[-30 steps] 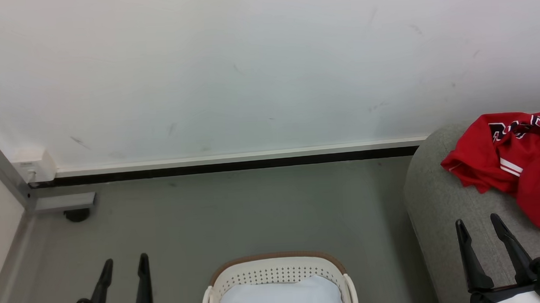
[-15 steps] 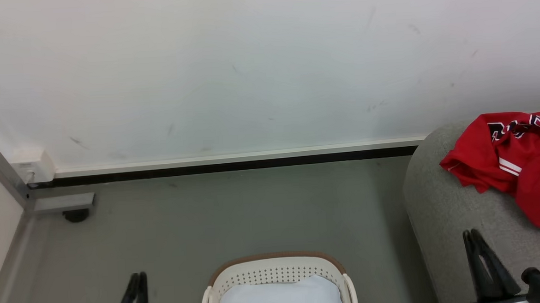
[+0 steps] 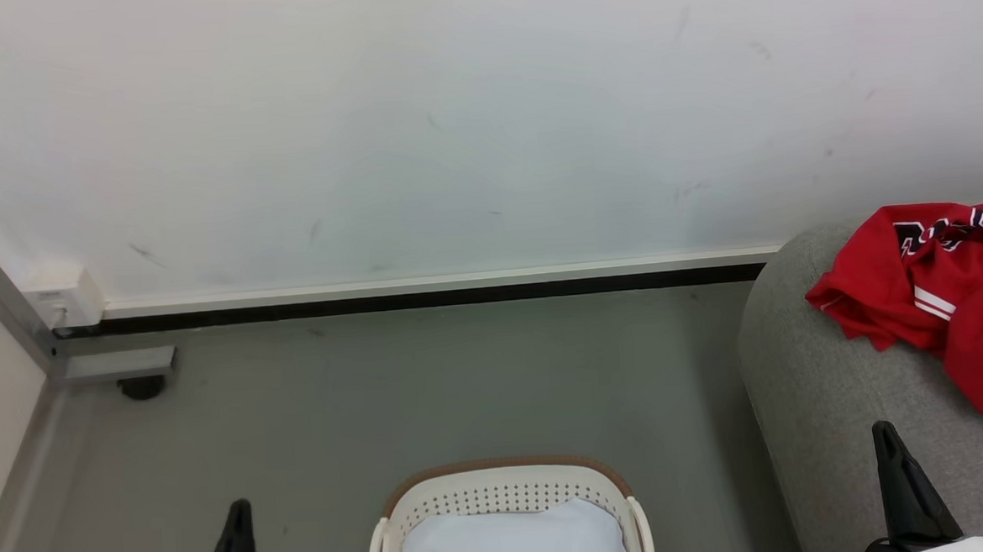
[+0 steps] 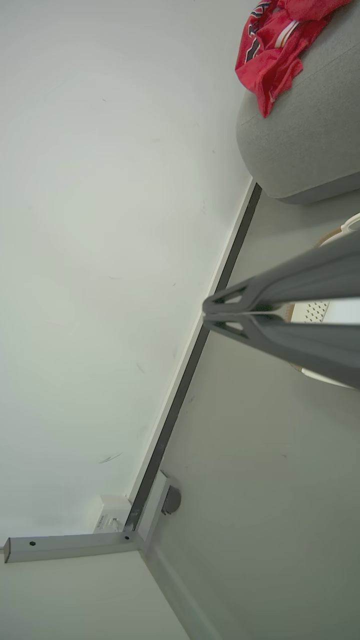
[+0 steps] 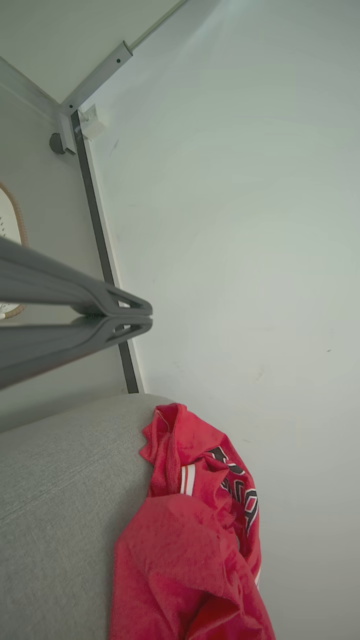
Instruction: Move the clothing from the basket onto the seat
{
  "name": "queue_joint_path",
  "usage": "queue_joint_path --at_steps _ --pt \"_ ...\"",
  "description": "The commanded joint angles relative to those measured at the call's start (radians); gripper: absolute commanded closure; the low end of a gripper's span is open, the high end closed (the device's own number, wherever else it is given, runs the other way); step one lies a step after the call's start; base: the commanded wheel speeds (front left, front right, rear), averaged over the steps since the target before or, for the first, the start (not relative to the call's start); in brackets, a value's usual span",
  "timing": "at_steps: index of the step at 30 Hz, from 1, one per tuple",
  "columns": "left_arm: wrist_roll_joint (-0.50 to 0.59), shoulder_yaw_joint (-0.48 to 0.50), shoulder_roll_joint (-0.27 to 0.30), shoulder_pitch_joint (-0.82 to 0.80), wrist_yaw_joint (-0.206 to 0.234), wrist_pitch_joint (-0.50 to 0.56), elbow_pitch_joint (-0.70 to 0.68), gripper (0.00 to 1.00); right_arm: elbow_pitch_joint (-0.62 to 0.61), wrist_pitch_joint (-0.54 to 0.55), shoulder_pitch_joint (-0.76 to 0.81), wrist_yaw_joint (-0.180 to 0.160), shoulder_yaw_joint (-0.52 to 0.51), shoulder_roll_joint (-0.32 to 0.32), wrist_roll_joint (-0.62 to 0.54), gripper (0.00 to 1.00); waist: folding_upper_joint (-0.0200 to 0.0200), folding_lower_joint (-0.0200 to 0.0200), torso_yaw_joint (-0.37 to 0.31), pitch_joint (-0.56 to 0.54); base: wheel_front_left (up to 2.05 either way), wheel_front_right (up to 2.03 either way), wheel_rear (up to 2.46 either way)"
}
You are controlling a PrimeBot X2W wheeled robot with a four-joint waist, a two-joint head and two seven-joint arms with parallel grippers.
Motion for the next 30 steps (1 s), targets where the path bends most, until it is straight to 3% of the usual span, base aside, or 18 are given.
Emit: queue_joint_path --at_steps 1,30 --pt "-0.042 0.006 0.006 -0.026 -0.001 0.009 -0.019 1.0 -0.015 0.009 -0.026 0.0 -0.011 -0.001 0.04 1.0 0.0 -0.0001 0.001 0.0 0.0 0.0 0.0" --pt "-0.466 0.025 0.004 -0.059 -0.003 0.12 -0.029 1.0 -0.014 0.121 -0.047 -0.001 -0.072 0.023 0.433 1.0 0.0 -0.0001 0.014 0.012 0.0 0.0 0.0"
